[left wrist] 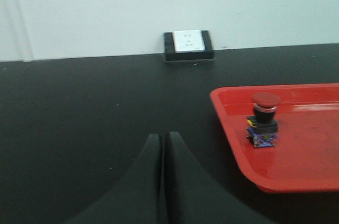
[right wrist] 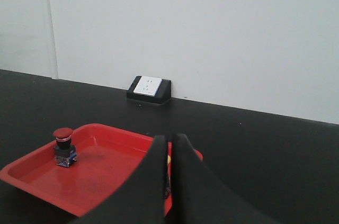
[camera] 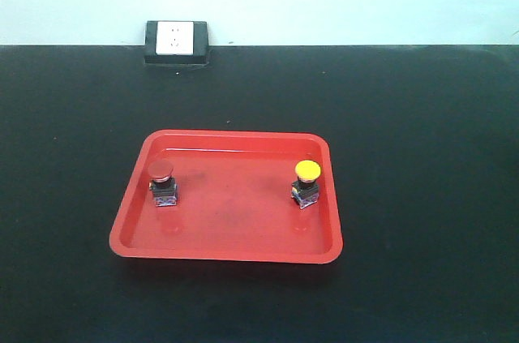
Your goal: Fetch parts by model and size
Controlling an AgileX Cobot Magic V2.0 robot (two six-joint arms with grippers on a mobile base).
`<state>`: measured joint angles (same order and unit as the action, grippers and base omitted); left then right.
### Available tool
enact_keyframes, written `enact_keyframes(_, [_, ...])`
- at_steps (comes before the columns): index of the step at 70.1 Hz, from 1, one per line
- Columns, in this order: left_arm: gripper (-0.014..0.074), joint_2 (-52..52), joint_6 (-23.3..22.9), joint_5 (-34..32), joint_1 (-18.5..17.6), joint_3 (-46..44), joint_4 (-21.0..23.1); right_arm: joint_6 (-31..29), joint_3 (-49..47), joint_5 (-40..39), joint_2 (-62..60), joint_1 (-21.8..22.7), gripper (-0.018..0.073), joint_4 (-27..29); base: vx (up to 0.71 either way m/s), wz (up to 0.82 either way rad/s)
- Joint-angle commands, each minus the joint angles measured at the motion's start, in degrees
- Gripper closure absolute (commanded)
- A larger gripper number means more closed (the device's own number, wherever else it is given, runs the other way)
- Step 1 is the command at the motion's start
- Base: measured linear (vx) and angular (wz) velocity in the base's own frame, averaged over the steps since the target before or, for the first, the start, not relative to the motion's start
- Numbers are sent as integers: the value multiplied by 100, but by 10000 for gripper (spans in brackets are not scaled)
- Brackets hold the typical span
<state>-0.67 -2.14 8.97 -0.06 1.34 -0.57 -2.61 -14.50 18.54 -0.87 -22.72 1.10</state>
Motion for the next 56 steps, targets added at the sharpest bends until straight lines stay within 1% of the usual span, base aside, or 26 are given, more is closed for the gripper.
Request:
enact_keyframes(1, [604, -87, -44, -567, 213, -75, 241, -24, -144, -442, 37, 25, 569, -22, 0, 0])
enact_keyframes(13, [604, -87, -44, -771, 385, -69, 221, -24, -144, -442, 37, 25, 569, -22, 0, 0])
enact_keyframes(56, [604, -81, -39, -809, 356, -70, 235, -24, -144, -442, 37, 25, 569, -22, 0, 0])
